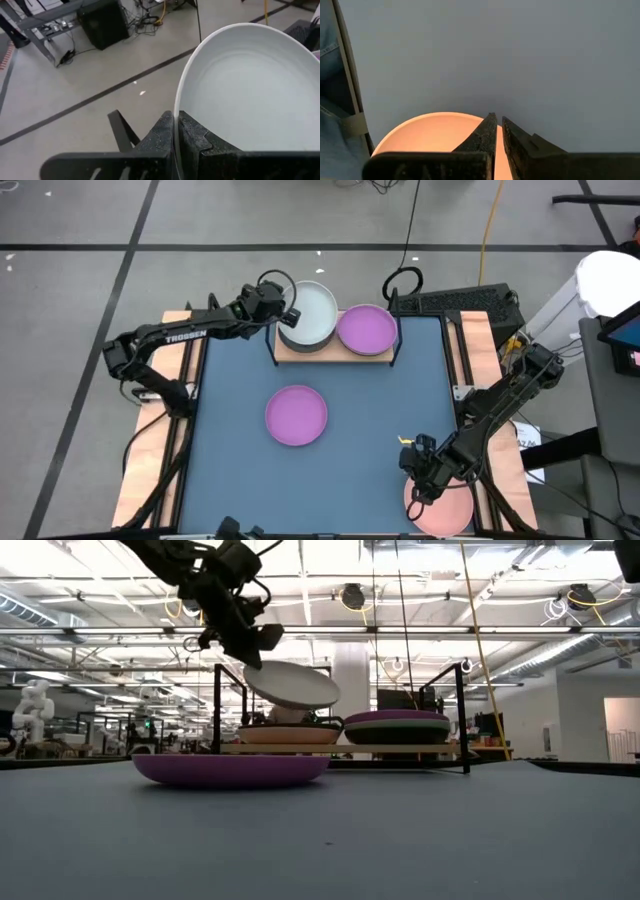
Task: Place and stack plates onto a shelf
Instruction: Stack the green bowl on the black bowl, then stack the pink bowl on the purple bowl
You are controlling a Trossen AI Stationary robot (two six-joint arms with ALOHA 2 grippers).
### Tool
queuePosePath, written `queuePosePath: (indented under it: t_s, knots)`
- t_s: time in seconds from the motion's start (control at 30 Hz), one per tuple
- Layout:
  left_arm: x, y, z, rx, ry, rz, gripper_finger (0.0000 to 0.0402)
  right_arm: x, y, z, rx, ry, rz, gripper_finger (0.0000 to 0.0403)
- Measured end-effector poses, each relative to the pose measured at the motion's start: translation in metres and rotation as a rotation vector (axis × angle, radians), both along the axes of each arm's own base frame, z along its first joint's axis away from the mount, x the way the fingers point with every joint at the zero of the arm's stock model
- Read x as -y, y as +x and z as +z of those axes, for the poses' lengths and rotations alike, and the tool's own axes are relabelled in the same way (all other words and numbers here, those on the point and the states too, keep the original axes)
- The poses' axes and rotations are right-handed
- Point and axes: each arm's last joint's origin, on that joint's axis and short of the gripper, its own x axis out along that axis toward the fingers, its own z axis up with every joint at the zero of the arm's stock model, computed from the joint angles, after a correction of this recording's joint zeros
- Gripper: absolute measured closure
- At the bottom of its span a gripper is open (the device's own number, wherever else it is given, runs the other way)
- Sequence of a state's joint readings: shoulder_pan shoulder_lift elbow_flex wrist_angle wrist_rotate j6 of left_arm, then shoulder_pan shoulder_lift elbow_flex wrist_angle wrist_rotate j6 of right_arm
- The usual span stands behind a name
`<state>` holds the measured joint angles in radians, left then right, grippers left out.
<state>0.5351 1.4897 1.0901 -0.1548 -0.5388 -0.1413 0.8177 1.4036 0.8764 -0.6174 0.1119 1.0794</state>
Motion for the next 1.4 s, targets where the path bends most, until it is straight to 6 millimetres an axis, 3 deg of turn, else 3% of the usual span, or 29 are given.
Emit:
queuePosePath:
  t_s: [0.3,0.67,1.0,1.4]
  knots:
    - [-0.001,-0.001,0.001,0.018,-0.004,0.012,0.0385,0.0,0.0,0.0,0.005,-0.005,0.017,0.0388]
    - [-0.01,0.015,-0.035,-0.073,-0.054,0.028,0.038,-0.001,0.001,0.001,0.013,0.007,0.014,0.0388]
    - [-0.012,0.018,-0.037,-0.043,-0.049,0.042,0.0377,-0.001,0.001,0.001,0.012,0.007,0.017,0.0388]
    - [-0.009,0.019,-0.037,-0.032,-0.057,0.04,0.0275,-0.001,0.001,0.001,0.008,0.015,-0.007,0.0388]
